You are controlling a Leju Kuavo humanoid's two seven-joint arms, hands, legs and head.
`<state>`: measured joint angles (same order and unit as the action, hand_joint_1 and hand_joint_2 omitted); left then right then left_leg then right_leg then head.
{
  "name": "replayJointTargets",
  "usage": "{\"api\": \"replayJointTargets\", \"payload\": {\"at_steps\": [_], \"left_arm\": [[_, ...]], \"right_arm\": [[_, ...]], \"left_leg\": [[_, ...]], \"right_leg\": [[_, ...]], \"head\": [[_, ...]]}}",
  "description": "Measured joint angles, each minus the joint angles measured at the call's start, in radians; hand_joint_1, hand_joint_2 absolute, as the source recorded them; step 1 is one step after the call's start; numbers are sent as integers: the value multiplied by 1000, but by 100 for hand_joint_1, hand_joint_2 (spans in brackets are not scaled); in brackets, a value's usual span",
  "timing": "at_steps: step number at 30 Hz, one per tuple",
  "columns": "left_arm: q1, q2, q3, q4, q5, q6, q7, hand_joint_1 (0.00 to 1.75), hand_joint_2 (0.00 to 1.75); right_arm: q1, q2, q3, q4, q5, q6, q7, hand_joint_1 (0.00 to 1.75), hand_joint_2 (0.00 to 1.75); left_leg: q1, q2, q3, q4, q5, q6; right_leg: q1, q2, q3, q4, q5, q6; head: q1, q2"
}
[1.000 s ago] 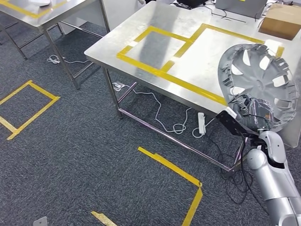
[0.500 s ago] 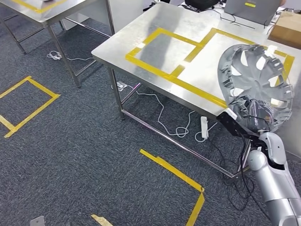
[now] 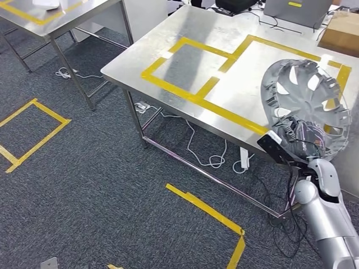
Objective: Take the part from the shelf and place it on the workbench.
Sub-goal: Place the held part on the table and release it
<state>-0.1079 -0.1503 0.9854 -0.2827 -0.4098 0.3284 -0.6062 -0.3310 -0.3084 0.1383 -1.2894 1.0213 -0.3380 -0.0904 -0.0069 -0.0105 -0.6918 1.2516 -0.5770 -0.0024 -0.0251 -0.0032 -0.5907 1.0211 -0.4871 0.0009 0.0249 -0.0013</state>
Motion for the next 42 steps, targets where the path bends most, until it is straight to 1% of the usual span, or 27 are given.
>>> {"api": "replayJointTargets", "payload": {"at_steps": [1, 2, 3, 5, 7, 9, 12, 13, 15, 16, 17, 18, 19, 21, 22, 25, 27, 28, 31, 32, 33, 34, 35, 37, 38, 40, 42], "left_arm": [[1, 0, 0, 0, 0, 0, 0, 0, 175], [3, 0, 0, 0, 0, 0, 0, 0, 175], [4, 0, 0, 0, 0, 0, 0, 0, 175], [4, 1, 0, 0, 1, 3, 2, 0, 175], [4, 3, 0, 0, 2, 8, 8, 0, 175], [4, 3, 0, 0, 3, 14, 12, 0, 175], [4, 3, 0, 0, 3, 18, 13, 0, 175], [2, 3, 0, 0, 3, 18, 13, 0, 175], [-1, 2, 0, 0, 3, 18, 13, 0, 175], [-1, 1, 0, 0, 3, 18, 13, 0, 175], [-1, 0, 0, 0, 3, 18, 13, 0, 175], [0, -1, 0, 0, 3, 18, 13, 0, 175], [0, -1, 0, 0, 3, 19, 13, 0, 175], [0, -2, 0, 0, 3, 19, 13, 0, 175], [-1, -2, 0, 0, 3, 19, 13, 0, 175], [0, -1, 0, 0, 3, 19, 13, 0, 175], [0, -1, 0, 0, 3, 19, 13, 0, 175], [0, 0, 0, 0, 3, 19, 13, 0, 175], [0, -2, 0, 0, 2, 19, 13, 0, 175], [1, -2, 0, 0, 2, 19, 13, 0, 175], [1, -2, 0, 0, 2, 19, 13, 0, 175], [1, -2, 0, 0, 1, 19, 13, 0, 175], [0, -2, 0, 0, 1, 18, 13, 0, 175], [-2, -1, 0, 0, 0, 17, 13, 0, 175], [-2, 0, 0, 0, 0, 16, 13, 0, 175], [-1, 0, 0, 0, -2, 11, 12, 0, 175], [-1, 1, 0, 0, -6, 3, 9, 0, 175]], "right_arm": [[0, 0, 0, 0, 0, 0, 0, 175, 175], [0, 0, 0, 0, 0, 0, 0, 175, 175], [1, 0, 0, 0, 0, 0, 0, 175, 175], [1, 0, 0, 0, 0, 1, 0, 175, 175], [1, 0, 1, 1, 0, 1, 0, 175, 175], [2, 0, 2, 1, 1, 1, 0, 175, 175], [2, 0, 2, 1, 0, 1, 0, 175, 175], [2, 0, 1, 2, -1, 2, 1, 175, 175], [3, 0, 0, 4, -3, 2, 1, 175, 175], [5, -1, 0, 6, -3, 2, 2, 175, 175], [7, -1, 0, 8, -4, 2, 2, 175, 175], [9, -1, -1, 9, -4, 2, 3, 175, 175], [9, -2, -3, 10, -5, 2, 4, 175, 175], [8, -3, -6, 11, -6, 3, 6, 175, 175], [8, -3, -8, 12, -6, 3, 6, 175, 175], [8, -4, -9, 14, -6, 3, 6, 175, 175], [8, -4, -9, 14, -6, 3, 6, 175, 175], [7, -4, -10, 14, -7, 4, 6, 175, 175], [5, -4, -13, 19, -14, 11, 8, 175, 175], [5, -4, -15, 24, -18, 16, 8, 175, 175], [4, -4, -17, 30, -24, 21, 7, 175, 175], [3, -4, -20, 36, -31, 24, 5, 175, 175], [1, -4, -23, 43, -39, 27, 2, 175, 175], [-2, -4, -33, 59, -55, 31, -5, 175, 175], [-2, -4, -39, 68, -62, 32, -7, 175, 175], [-2, -4, -50, 87, -78, 33, -8, 175, 175], [3, -5, -63, 104, -94, 33, -9, 175, 175]], "left_leg": [[2, 1, -32, 43, -9, -2], [2, 1, -50, 53, 2, 0], [2, 1, -49, 24, 34, 2], [-1, 1, -13, -103, 129, 12], [-8, 2, 15, -197, 176, 21], [-15, 2, 18, -217, 172, 28], [-11, 1, 35, -242, 174, 38], [-8, 1, 42, -251, 174, 41], [-7, 0, 47, -254, 171, 48], [-7, 0, 49, -253, 168, 50], [-7, -1, 51, -253, 164, 51], [-6, -2, 55, -251, 161, 51], [-6, -3, 59, -249, 156, 49], [-6, -7, 64, -238, 144, 40], [-8, -8, 63, -233, 141, 36], [-11, -9, 58, -224, 137, 26], [-10, -6, 51, -201, 118, 16], [-8, -4, 37, -165, 96, 10], [1, 0, -45, 22, 12, -3], [3, 0, -62, 58, 5, -4], [3, 1, -61, 57, 17, -3], [4, 1, -41, 15, 47, 0], [3, 1, -9, -52, 84, 5], [0, 1, 51, -175, 126, 14], [-2, 1, 65, -207, 129, 17], [-5, 2, 70, -223, 125, 22], [-2, 2, 76, -234, 129, 32]], "right_leg": [[0, 1, 7, 0, -6, 0], [0, 1, 16, 0, -13, 0], [0, 2, 26, 0, -19, 1], [0, 2, 48, 0, -33, 5], [0, 2, 56, -2, -43, 12], [-1, 1, 55, -8, -49, 25], [-1, 1, 50, 4, -72, 41], [0, 2, 30, 42, -92, 42], [1, 4, -46, 172, -140, 43], [2, 5, -85, 230, -153, 44], [3, 5, -112, 259, -147, 45], [2, 4, -119, 248, -120, 48], [1, 4, -106, 200, -77, 49], [0, 2, -54, 70, -6, 51], [1, 3, -33, 28, 9, 48], [3, 5, -19, 6, 5, 33], [-1, 4, -15, 4, 5, 21], [-3, 2, -12, 3, 5, 16], [-2, 0, -9, 3, 3, 8], [-2, 0, -8, 3, 2, 8], [-1, 0, -6, 3, 2, 8], [-1, 1, -4, 3, 1, 8], [-1, 1, -2, 3, 0, 9], [2, 1, -1, 3, -3, 15], [3, 1, -2, 2, -3, 20], [3, 0, -2, -2, -2, 32], [1, 0, -7, 6, -13, 42]], "head": [[0, 0], [0, 0], [0, 0], [0, 0], [1, 0], [1, 0], [2, 0], [4, 0], [5, 0], [5, 0], [5, 0], [6, 0], [6, 0], [6, 0], [5, 0], [5, 0], [3, 0], [1, 0], [-2, 0], [-3, 0], [-3, 0], [-3, 0], [-3, 0], [-2, 0], [-1, 0], [-1, 0], [-1, 0]]}}
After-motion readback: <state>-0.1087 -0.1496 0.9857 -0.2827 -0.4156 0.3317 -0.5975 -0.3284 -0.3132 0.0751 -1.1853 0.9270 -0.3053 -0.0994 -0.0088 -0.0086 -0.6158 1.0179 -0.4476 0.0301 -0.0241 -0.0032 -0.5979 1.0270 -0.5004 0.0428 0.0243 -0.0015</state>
